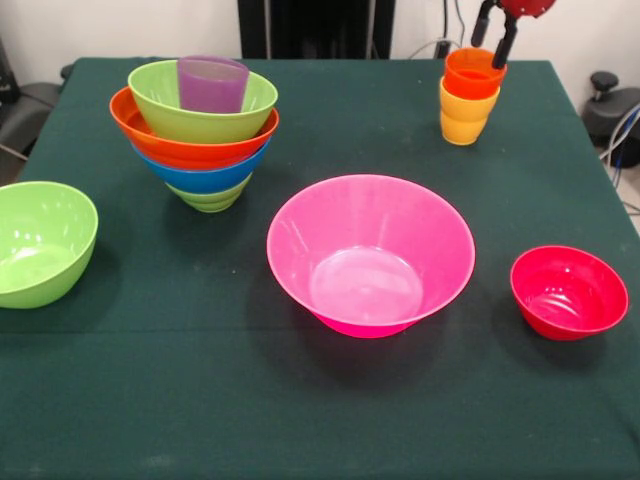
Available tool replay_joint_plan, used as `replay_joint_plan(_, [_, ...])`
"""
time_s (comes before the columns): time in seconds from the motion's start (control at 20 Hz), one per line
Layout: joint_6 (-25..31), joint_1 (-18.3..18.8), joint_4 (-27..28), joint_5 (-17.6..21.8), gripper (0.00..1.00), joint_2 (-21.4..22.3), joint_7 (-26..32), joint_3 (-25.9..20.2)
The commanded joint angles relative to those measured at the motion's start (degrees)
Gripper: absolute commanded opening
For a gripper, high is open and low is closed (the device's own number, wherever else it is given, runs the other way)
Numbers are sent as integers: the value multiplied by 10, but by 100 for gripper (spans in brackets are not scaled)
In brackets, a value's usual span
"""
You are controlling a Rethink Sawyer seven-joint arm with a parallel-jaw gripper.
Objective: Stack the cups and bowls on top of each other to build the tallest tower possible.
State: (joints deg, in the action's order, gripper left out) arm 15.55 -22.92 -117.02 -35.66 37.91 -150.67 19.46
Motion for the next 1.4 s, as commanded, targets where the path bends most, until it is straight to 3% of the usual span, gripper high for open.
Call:
replay_joint_plan(0.05, [-1,4,9,-24,100,-37,-119,-37])
replay_joint_plan(0.45, [-54,44,15,-12,100,-65,-91,-62])
replay_joint_plan(0.85, [-57,64,36,-7,100,-82,-79,-62])
replay_joint_plan(1.1, [-31,56,44,-13,100,-76,-89,-53])
replay_joint_plan(1.4, [22,15,53,-32,100,-67,-137,-22])
